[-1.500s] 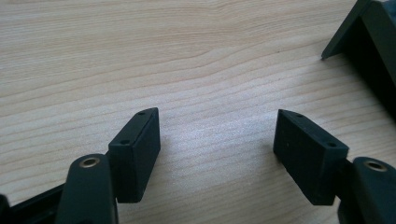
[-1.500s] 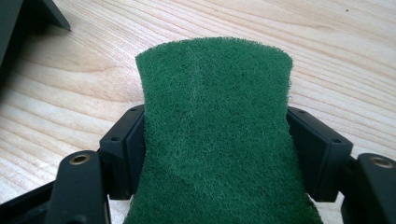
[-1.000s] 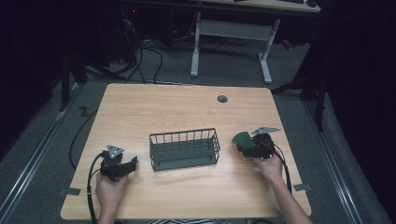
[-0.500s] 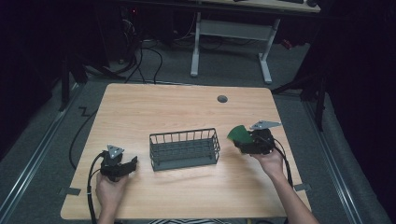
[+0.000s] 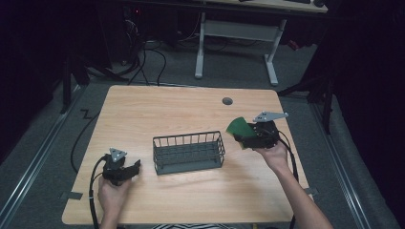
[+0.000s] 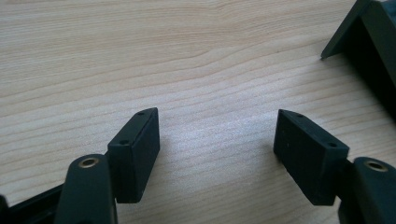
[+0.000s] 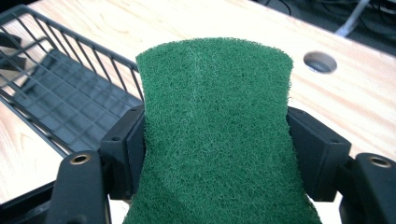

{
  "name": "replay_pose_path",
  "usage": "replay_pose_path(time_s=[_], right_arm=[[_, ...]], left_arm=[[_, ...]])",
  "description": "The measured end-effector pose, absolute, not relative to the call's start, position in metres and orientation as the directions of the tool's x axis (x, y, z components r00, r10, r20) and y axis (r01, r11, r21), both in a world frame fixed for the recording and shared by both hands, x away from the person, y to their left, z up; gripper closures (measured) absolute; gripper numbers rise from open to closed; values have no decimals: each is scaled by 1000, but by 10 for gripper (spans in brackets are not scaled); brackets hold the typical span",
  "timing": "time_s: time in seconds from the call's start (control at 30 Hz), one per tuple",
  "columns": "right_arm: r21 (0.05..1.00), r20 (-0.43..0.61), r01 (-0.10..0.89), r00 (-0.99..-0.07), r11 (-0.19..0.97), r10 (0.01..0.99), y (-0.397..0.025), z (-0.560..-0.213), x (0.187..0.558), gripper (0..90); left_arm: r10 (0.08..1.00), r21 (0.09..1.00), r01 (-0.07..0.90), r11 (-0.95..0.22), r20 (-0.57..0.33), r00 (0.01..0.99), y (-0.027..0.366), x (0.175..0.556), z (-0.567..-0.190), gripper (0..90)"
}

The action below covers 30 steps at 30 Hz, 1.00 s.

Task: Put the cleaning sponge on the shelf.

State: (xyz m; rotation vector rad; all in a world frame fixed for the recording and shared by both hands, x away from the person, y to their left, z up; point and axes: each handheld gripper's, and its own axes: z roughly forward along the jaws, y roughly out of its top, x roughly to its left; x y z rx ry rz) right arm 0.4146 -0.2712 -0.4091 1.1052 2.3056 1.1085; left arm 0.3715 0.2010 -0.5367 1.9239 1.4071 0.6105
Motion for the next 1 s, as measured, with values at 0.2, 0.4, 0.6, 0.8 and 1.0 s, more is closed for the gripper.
replay_pose_path(time_s=[0.2,0.4,0.6,0.8,1.0], right_arm=[[779,-7,459,-674,426,738,-258,-398,417,293],[773,-22,434,-710,462,704,-237,-393,419,293],[764,-20,422,-740,487,673,-214,-393,422,293],[754,-21,413,-763,512,647,-190,-394,423,293],[732,-17,422,-774,535,633,-170,-403,425,292]], left_arm=[[951,744,638,-196,-15,309,201,371,-537,319],[951,744,639,-195,-17,310,201,371,-537,321],[951,745,638,-195,-16,309,201,371,-537,321],[951,745,638,-195,-15,309,201,371,-537,320],[951,745,638,-196,-15,309,201,371,-537,319]])
